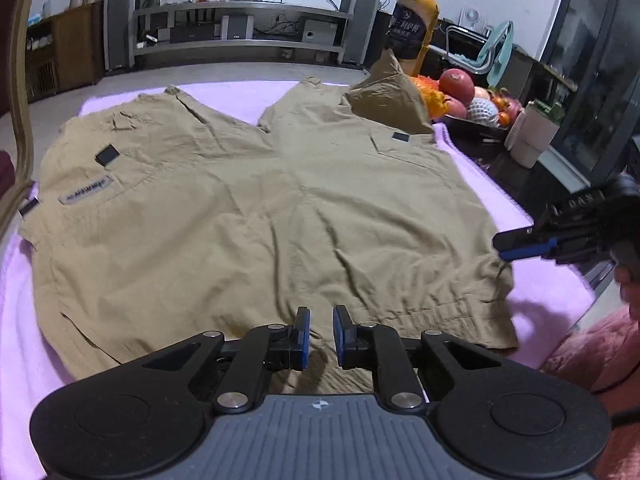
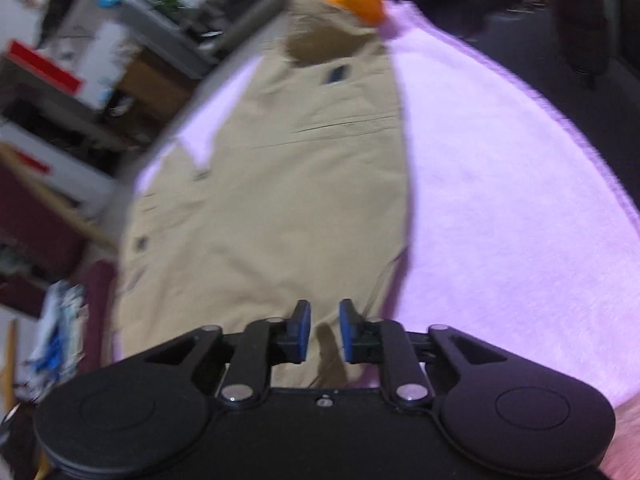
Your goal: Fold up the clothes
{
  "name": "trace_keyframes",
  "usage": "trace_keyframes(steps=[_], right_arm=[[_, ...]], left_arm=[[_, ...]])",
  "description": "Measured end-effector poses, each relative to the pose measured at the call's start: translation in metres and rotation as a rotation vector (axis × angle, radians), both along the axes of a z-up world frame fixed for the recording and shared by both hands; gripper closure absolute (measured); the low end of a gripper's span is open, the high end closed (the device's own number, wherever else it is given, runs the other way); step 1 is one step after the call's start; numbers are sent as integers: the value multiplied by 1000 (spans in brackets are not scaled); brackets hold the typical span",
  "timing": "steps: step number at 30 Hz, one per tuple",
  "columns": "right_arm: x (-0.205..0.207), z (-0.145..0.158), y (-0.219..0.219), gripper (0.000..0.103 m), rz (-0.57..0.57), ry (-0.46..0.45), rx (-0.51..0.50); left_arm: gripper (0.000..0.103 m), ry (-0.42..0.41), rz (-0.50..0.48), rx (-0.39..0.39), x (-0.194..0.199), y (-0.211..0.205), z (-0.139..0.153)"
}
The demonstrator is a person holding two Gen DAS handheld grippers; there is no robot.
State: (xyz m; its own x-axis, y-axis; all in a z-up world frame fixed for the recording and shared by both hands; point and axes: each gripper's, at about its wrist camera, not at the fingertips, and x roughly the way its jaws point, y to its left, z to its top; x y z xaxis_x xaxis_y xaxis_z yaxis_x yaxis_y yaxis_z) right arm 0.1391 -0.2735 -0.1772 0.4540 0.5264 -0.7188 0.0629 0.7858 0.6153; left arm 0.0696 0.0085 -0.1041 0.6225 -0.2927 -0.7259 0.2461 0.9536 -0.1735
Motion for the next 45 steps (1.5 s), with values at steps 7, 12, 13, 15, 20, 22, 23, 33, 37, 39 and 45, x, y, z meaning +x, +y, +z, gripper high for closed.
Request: trace_keyframes(steps=[7,12,13,15,20,22,23,33,37,39,45], right_arm=[[4,-17,40,84,215,101,-6],[3,-13,36,97,198,123,-63],[1,-7,32,93,185,108,-52],[1,13,17,85,140,29,46],[5,91,-14,84,36,-240,66],[11,121,-24,84,17,-338,54],[14,135,-30,83,8,-384,58],[65,123,-112,75,-233,-544,149],[104,53,-127,75,-279,-303,143],[114,31,-135,75,-308,-224,185],[119,15,-137,73,-327,-169,234]], left_arm=[[83,58,-64,91,8,-21,-24],[81,99,-52,94,10,-15,-18],[89,77,-46,102,9,-15,-11],[94,-20,-26,135,5,-20,10],[93,-188,-30,49,7,-42,69],[93,-232,-42,14,12,-58,86],[93,-242,-54,-8,16,-67,91],[62,-155,-165,77,62,-192,37],[55,-124,-206,205,73,-233,0],[54,-96,-218,251,77,-246,-11],[48,-44,-270,392,73,-265,-31]])
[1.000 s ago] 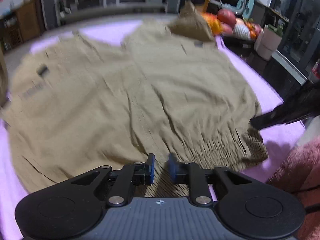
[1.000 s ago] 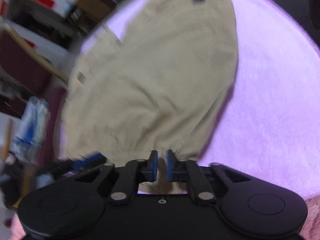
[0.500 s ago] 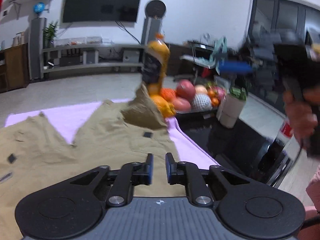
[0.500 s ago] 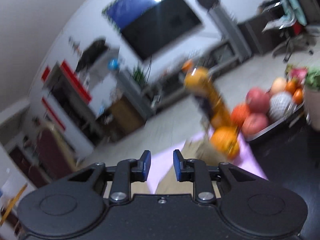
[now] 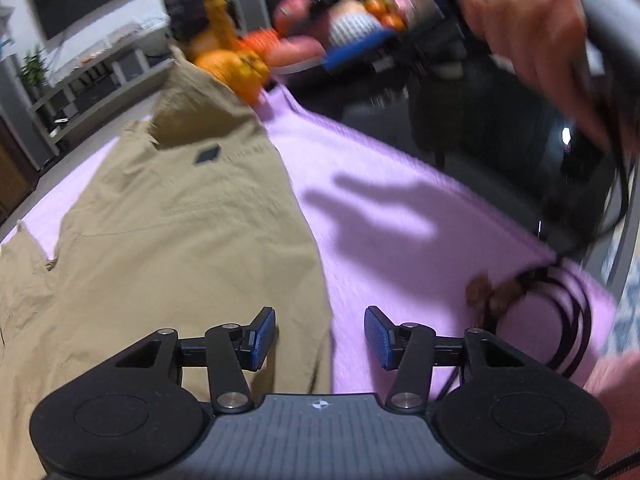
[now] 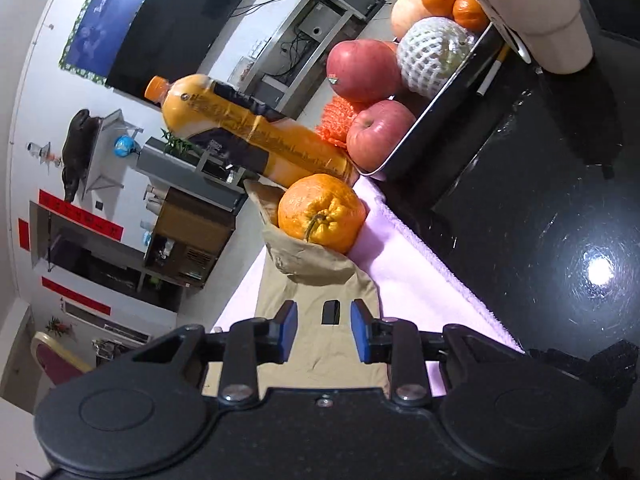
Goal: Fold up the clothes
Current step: 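Close the left gripper on one trouser leg and lift it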
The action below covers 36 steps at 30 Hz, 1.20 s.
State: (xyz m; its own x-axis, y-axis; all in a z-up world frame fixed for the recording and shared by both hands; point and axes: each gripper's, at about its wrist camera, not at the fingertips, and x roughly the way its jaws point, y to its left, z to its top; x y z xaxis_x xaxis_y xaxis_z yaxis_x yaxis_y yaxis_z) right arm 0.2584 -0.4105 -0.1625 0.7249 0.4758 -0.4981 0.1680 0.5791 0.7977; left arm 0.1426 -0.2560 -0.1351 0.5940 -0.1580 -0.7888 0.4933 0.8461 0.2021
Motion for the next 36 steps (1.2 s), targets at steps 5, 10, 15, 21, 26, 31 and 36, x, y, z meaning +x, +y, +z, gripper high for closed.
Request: trace_keyframes(steps=[5,10,15,21,26,31,36], right_arm=[[2,4,11,70,38,-11,-39],[8,9,28,65,66,-17,-145],[32,7,53,65,77,-32,-254],[79,-10,70,61,36,-6,-299],[107,-21,84,73,30,-4,-310],[106,6,119,99,27,-68,-479],[92,44,166,99,-1,-153,-607]], left_arm=[[95,-2,34,65,3,9,0],[98,-67,64,21,0,39,38],[98,-72,104,-100,2,87,80],[98,-41,133,-201,12,122,90],[98,-15,124,-247,12,134,85],[99,-5,119,-304,5,149,81],[99,38,117,-396,1,164,77]])
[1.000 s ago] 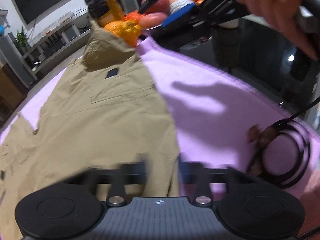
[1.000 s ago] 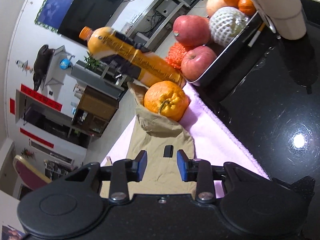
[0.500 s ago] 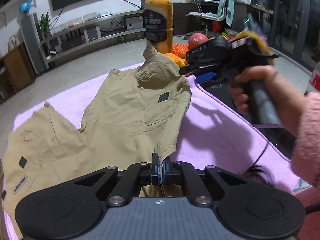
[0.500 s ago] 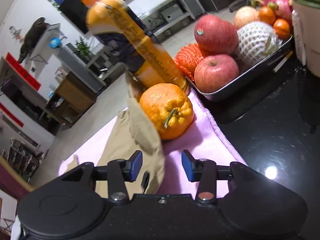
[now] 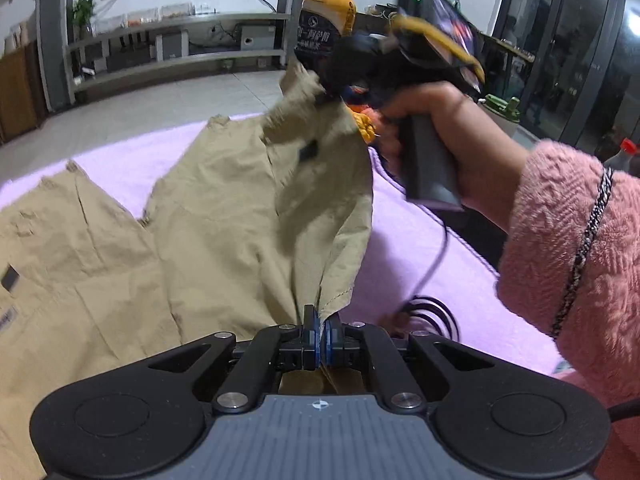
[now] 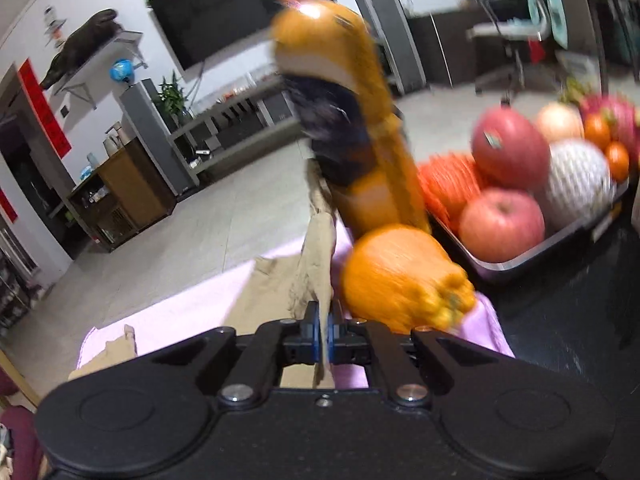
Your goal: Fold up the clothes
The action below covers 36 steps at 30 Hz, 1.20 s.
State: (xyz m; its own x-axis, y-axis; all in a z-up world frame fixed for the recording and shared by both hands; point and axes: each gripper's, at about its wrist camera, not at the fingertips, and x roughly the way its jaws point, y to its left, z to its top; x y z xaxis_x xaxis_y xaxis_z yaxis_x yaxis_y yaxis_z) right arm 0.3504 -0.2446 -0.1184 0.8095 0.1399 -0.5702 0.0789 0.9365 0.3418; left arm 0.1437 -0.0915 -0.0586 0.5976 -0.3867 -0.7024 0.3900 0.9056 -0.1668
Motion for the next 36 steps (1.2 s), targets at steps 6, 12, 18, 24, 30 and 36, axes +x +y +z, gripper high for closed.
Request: trace_keyframes(steps=[6,12,18,24,30,36], right_arm=[[4,55,105,99,70,-58,-262],[-6,81,247,99,261,-147,-440],[-15,25,382,99,546,-87,-473],[3,-60,441,99,660,155,-379],[21,-68,438,99,640,276,-227],[38,-72,454,95,637,433,-238]], left_arm=[[99,26,95,-169,-6,59,16],[99,12,256,-272,-43,152,34],[99,134,496,-352,-77,238,-6],[99,335,630,-375,-70,266,-44],[99,327,618,-348,-70,259,-38],[97,382,644,-383,-69,270,-46]])
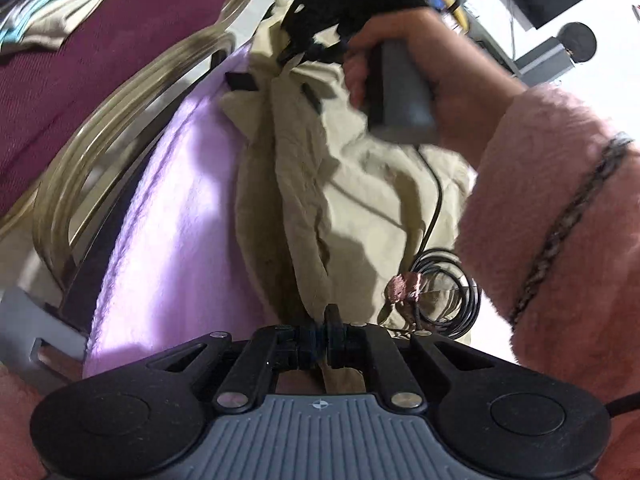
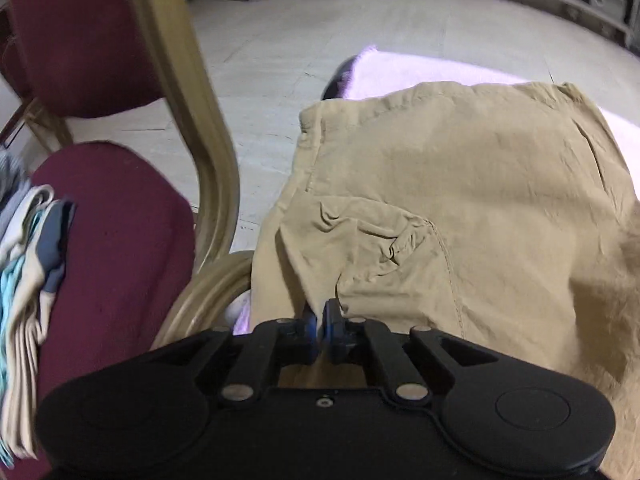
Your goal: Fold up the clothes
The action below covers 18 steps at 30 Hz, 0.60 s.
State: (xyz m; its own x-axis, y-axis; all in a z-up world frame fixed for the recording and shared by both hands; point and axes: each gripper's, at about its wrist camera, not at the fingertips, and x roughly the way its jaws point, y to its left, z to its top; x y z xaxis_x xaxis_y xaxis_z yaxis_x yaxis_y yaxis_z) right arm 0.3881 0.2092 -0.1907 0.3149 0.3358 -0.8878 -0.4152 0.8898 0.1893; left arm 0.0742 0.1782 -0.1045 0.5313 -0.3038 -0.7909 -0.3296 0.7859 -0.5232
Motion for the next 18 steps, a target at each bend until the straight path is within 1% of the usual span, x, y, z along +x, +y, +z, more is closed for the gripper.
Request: trace_keyframes(steps=[1,3,4,5,6,7,9,10,11,12,13,14,16,18], right_arm=[[-2,6,2,90,26,-25,-17],[-6,20,7,73,77,-92,-55],[-9,31,8,57,95,-138,-72],[-10,41,7,49,109,-172,-80],[-11,52,7,48,122,-206,-88],[-10,61,7,48,132,-230,-92],[-5,78,8,51,146,-262,-91],[0,84,9,58,149,-270,-87],[6,88,9,70,149,-273,-79],[13,88,10,74,139,-265,-65],[20,86,11,75,119,-250,-46],[27,84,12,75,100,-234,-26],[40,72,22,75,68,-215,1],[49,58,28,73,58,-194,12]], left_arm=[[96,1,3,-7,2,2,-1],[96,-25,8,28,0,4,6],[96,-50,9,64,-2,5,14],[88,-73,11,98,-5,8,25],[81,-95,12,131,-7,12,37],[72,-130,27,148,-12,20,51],[70,-203,46,190,-17,33,78],[70,-229,28,221,-13,36,86],[70,-254,8,252,-8,39,94],[70,-276,-7,273,0,41,96],[71,-274,5,292,8,44,91],[76,-238,32,294,10,49,82],[77,-159,88,293,14,59,62],[77,-110,121,206,12,73,50]])
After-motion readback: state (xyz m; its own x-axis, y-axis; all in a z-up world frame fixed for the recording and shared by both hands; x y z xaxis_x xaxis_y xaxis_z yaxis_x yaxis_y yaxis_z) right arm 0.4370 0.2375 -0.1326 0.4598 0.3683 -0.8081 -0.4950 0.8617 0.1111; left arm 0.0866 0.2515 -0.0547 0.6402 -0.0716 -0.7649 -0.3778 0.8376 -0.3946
